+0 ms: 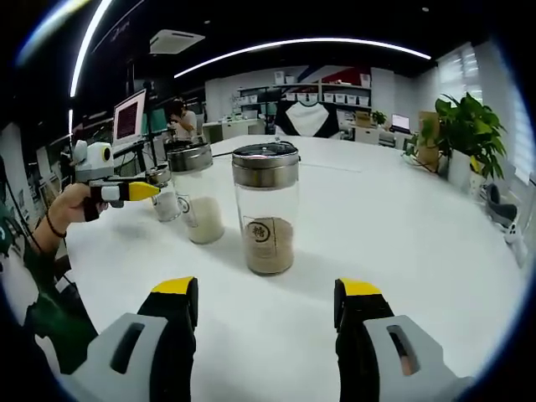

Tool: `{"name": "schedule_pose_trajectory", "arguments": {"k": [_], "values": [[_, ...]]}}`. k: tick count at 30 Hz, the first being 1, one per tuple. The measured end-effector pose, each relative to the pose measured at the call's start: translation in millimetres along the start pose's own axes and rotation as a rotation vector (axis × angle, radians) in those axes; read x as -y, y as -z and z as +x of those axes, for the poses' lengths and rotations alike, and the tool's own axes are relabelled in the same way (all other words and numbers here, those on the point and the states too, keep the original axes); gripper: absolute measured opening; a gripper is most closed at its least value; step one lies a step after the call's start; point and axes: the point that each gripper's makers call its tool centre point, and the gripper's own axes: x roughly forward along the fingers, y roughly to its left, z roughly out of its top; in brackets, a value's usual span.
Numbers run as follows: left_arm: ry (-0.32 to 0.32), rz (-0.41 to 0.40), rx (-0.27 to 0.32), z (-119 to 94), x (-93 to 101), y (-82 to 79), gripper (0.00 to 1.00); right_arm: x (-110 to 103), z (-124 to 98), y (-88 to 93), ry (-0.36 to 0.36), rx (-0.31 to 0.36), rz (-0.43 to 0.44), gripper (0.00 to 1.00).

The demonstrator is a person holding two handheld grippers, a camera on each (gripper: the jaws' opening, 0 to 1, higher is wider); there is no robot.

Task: Rotate the seasoning bottle until the label or dispensing opening points toward the visible target arrow and the bottle remains upright within the marked orientation range

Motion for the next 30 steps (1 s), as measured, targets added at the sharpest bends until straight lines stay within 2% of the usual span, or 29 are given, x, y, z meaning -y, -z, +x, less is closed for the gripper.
{"name": "schedule_pose_trajectory", "arguments": {"k": [6,12,25,30], "values": [[-0.014,-0.017,-0.006,0.3,-5.9,1.0,0.38,-4.9,0.5,-2.7,-0.019,0.002,-0.008,0.67],[-0.001,-0.01,-0.009,0.3,-3.8,1.5,0.37,-5.1,1.7,-3.6,-0.021,0.004,-0.007,0.67],[0.039,0.015,-0.016,-0.4,-1.6,2.1,0.37,-5.5,2.4,-1.4,-0.02,0.0,-0.002,0.67],[0.08,0.046,-0.03,-1.8,-0.1,2.7,0.36,-5.9,2.8,-0.3,-0.02,-0.002,0.0,0.67]]}}
